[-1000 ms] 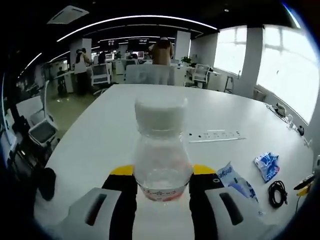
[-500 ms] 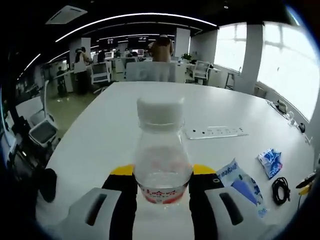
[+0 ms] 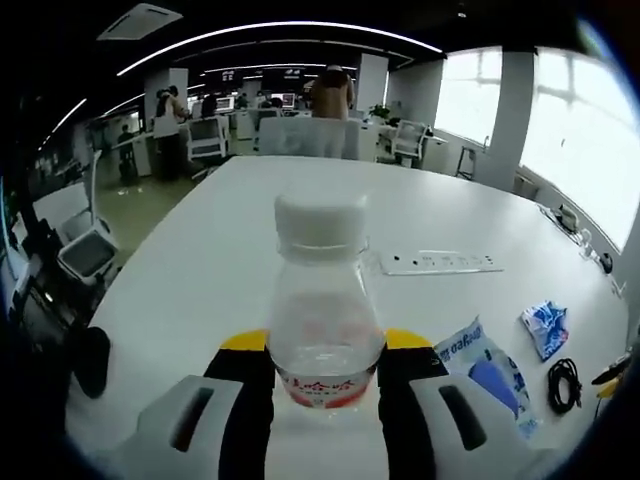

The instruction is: Arrange the tabletop items into an orderly group along one side of the table until the central work area is clear of visible clutter.

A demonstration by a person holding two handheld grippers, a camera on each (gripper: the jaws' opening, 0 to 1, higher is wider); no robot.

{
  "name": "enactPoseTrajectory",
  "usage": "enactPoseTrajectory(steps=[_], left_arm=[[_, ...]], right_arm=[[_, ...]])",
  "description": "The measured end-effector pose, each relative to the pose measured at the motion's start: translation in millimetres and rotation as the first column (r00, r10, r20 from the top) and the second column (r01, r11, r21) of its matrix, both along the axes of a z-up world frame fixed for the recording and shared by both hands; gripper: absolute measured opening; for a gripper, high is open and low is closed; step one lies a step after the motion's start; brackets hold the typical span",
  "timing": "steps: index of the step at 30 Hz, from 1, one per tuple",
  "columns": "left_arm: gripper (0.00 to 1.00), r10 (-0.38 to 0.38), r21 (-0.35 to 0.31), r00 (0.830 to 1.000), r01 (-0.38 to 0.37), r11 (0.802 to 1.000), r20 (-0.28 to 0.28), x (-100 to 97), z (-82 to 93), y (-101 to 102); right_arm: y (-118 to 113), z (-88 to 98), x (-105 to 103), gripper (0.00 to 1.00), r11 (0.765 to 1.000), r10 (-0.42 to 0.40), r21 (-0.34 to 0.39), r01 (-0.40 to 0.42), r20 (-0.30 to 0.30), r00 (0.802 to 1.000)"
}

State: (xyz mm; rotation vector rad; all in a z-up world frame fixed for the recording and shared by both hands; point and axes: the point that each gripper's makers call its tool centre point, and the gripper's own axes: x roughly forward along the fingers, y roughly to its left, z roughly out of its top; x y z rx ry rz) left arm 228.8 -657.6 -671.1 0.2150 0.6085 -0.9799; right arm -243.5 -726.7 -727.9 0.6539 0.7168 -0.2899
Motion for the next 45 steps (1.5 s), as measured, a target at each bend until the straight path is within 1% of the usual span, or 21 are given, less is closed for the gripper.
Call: enactPoseTrajectory(steps=[4,13,15,16,25,30,38,45], left_arm=[[0.39,0.009,-0.002,1.000,-0.009,1.000,0.004,1.8,0.3,0.9],[0.39,0.013,0.015,1.000,-0.013,1.000,-0.008,-3.0,-9.9,8.0],[0.39,0.016,-0.002,1.000,-0.016,1.000,0.003,1.9,-8.8,6.3],[0.39,0.019,0.004,1.000,-0.019,1.000,-0.008,0.2,-9.8,8.3],[0.40,0.015,-0.003,1.000,-0.015,1.000,0.019,-4.8,-11.8,13.6],[0.40,0.026,-0.014,1.000,-0.025,1.000,0.017,-8.3,-13.4,19.5],[0.40,-0.006,-0.018,1.000,0.006,1.000,0.018,-17.2,-15.3,17.9],[0.40,0.004,-0.022,1.000,-0.004,1.000,0.015,-20.6,-16.7,18.6]], right_arm=[[-0.3,-1.1,0.7,0.34,1.000,0.002,0.002,-0.002,-0.005,1.000],[0.0,-2.0,2.4,0.34,1.000,0.007,0.005,-0.007,-0.004,1.000],[0.5,-3.0,0.5,0.34,1.000,0.006,0.007,-0.006,-0.007,1.000],[0.2,-3.5,-0.3,0.34,1.000,0.004,0.008,-0.004,-0.008,1.000],[-1.0,-3.1,-2.1,0.34,1.000,-0.009,0.011,0.009,-0.003,1.000],[1.3,-3.7,-2.6,0.34,1.000,-0.003,0.014,0.003,-0.001,1.000],[1.2,-1.9,-4.2,0.34,1.000,-0.009,0.014,0.009,0.006,1.000],[1.4,-2.5,-8.4,0.34,1.000,-0.021,0.016,0.021,0.009,1.000]])
